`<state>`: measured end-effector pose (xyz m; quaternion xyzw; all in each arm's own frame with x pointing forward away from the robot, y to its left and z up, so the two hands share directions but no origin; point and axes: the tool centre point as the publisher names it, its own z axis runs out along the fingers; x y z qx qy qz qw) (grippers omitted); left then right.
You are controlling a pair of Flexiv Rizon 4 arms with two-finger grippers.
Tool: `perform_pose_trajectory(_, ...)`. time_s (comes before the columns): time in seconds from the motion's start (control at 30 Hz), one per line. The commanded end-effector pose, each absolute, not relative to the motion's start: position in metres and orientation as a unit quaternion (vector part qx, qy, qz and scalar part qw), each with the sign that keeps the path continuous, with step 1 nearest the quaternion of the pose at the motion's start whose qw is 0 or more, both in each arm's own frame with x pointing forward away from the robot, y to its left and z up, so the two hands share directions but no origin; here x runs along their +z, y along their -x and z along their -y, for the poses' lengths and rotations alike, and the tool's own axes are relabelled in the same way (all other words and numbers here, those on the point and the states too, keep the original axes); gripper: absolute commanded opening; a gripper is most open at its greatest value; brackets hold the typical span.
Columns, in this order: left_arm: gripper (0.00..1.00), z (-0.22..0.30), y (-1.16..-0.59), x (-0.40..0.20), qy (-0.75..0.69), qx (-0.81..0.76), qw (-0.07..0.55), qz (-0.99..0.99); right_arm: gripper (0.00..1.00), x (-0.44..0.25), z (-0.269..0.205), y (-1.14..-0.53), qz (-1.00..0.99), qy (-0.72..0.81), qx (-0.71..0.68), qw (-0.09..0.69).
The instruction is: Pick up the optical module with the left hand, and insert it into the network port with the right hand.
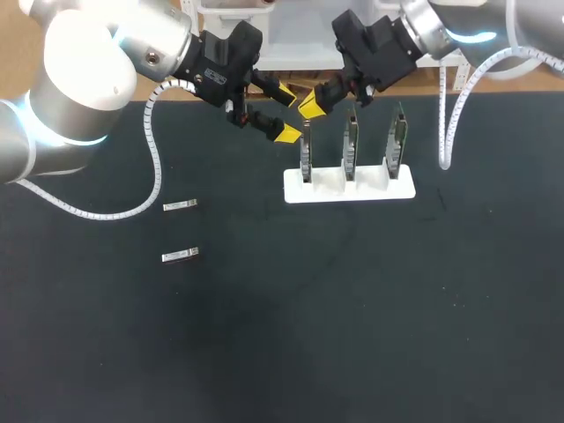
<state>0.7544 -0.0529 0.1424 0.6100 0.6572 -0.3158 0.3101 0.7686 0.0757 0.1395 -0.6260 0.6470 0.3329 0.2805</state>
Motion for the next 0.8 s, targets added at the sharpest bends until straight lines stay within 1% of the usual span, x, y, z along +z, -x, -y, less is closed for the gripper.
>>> perform_pose_trajectory(0.03, 1.00, 0.0528, -0.7548, 0.1424, -0.610, -0.316, 0.310, -0.657, 0.00, 0.1257, -0.0747, -0.7667, -0.649, 0.625, 0.331, 0.281)
perform_pose_trajectory(0.8, 1.00, 0.0528, -0.7548, 0.1424, -0.610, -0.316, 0.310, -0.657, 0.00, 0.1227, -0.0736, -0.7620, -0.651, 0.622, 0.332, 0.281)
